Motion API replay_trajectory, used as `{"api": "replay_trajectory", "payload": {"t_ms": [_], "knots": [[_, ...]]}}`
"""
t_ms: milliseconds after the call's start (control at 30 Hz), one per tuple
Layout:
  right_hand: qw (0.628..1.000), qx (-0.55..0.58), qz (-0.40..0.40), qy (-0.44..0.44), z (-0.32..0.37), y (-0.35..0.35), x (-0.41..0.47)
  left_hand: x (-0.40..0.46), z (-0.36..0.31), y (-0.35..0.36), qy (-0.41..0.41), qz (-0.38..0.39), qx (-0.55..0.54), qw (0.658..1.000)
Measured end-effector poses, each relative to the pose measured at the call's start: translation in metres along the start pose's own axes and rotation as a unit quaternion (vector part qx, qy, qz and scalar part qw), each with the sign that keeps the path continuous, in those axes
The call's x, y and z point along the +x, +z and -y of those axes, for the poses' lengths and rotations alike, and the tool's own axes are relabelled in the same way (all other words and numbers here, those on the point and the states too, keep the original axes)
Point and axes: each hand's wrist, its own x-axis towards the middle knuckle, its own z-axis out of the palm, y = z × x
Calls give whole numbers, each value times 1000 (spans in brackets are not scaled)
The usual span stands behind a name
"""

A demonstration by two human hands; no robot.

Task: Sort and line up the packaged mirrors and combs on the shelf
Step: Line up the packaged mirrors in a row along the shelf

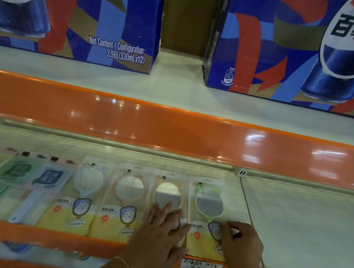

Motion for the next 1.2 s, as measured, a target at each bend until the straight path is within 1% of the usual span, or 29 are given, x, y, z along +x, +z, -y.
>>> {"api": "replay_trajectory", "payload": {"t_ms": [233,333,533,700,900,1200], "knots": [[1000,16,3,21,-1,-1,2,2,1,1,-3,11,2,1000],[999,16,25,33,-1,-2,4,2,1,2,-5,12,6,1000],[999,4,51,14,1,-4,3,1,1,1,-6,16,10,1000],[999,8,50,20,2,-4,2,1,1,2,-5,16,14,1000],[999,16,26,28,1,-4,1,1,1,0,-4,19,2,1000],[999,22,26,38,-2,-3,4,2,0,-2,-17,18,-12,1000]]}}
